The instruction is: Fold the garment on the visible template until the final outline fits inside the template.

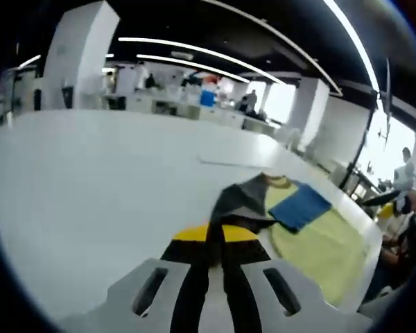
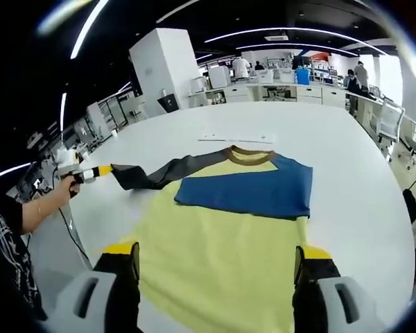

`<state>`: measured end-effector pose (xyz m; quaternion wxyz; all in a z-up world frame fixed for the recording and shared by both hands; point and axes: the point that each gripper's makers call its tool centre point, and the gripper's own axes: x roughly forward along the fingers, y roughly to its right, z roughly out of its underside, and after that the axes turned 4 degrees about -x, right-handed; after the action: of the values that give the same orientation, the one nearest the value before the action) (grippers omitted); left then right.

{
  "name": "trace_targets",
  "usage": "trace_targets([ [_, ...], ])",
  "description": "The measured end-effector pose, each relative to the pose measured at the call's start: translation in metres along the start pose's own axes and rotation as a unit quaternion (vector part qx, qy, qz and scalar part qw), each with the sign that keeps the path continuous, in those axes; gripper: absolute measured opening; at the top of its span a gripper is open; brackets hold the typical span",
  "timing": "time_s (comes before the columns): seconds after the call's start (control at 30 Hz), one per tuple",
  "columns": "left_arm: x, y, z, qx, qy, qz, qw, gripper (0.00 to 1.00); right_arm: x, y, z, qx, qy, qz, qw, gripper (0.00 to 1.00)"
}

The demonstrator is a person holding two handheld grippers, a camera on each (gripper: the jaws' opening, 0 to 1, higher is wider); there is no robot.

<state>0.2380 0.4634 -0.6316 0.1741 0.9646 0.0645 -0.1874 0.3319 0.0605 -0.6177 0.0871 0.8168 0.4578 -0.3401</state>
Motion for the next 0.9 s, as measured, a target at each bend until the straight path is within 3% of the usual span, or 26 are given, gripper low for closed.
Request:
trace_targets([
  [0.23, -0.003, -0.028, -0.003, 0.011, 0.014, -0.059, 0.9981, 0.02, 0.0, 0.001, 0.004, -0.011, -0.01, 0.005, 0.9999, 0.92],
  [0.57, -0.002, -0.067, -0.003, -0.011, 0.025, -0.12, 0.9924, 0.02, 0.0, 0.005, 0.008, -0.013, -0.018, 0.01, 0.9997, 0.92],
  [0.7, -0.001, -0.081, 0.001, -0.031, 0.022, -0.142, 0.9891, 0.02, 0.0, 0.006, 0.009, -0.013, -0.021, 0.012, 0.9996, 0.92],
  [0.9, -0.001, -0.095, 0.015, -0.019, 0.003, -0.175, 0.9844, 0.02, -0.002, 0.008, 0.01, -0.011, -0.023, 0.015, 0.9996, 0.92],
])
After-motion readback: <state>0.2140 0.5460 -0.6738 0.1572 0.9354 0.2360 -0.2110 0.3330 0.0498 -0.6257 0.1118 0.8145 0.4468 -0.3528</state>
